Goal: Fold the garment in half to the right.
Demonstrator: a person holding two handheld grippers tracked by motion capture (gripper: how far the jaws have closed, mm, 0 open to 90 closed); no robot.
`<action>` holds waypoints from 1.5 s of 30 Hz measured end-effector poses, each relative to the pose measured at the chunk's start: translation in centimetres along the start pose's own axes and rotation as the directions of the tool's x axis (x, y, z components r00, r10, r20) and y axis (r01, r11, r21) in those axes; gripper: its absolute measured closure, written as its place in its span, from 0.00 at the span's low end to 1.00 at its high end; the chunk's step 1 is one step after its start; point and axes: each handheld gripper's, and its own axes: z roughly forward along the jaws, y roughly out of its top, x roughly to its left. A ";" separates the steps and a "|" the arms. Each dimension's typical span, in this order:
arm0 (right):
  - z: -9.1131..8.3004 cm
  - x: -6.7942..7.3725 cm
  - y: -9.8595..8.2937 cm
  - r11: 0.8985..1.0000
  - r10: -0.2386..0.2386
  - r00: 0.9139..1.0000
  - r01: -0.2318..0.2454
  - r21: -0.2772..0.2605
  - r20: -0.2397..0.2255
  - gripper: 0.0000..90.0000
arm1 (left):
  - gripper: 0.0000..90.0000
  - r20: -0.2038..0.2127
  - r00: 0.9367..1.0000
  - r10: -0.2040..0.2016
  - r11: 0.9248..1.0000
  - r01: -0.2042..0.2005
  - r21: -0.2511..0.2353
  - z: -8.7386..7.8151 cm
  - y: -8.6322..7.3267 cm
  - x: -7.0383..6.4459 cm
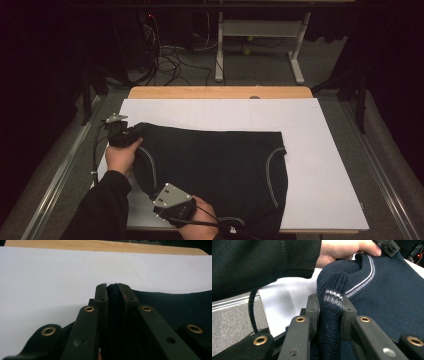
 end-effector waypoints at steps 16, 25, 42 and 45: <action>2.7 1.7 1.8 0.999 -0.040 0.997 0.038 -0.023 -0.059 0.83 | 0.84 -0.068 0.998 -0.014 1.000 0.012 -0.028 -3.4 0.0 3.4; 3.4 2.1 2.6 0.998 -0.057 0.995 0.055 -0.028 -0.085 0.83 | 0.84 -0.084 0.996 -0.020 1.000 0.018 -0.021 -4.8 -0.2 4.6; -1.0 -0.5 -0.1 0.998 0.022 1.000 -0.022 -0.058 -0.004 0.83 | 0.84 -0.002 0.999 0.033 0.999 -0.033 -0.002 -2.5 1.4 -0.8; -2.2 -1.3 -0.7 0.997 0.033 0.999 -0.031 -0.071 0.019 0.83 | 0.84 0.008 0.999 0.046 0.999 -0.046 -0.004 -2.1 2.2 -2.3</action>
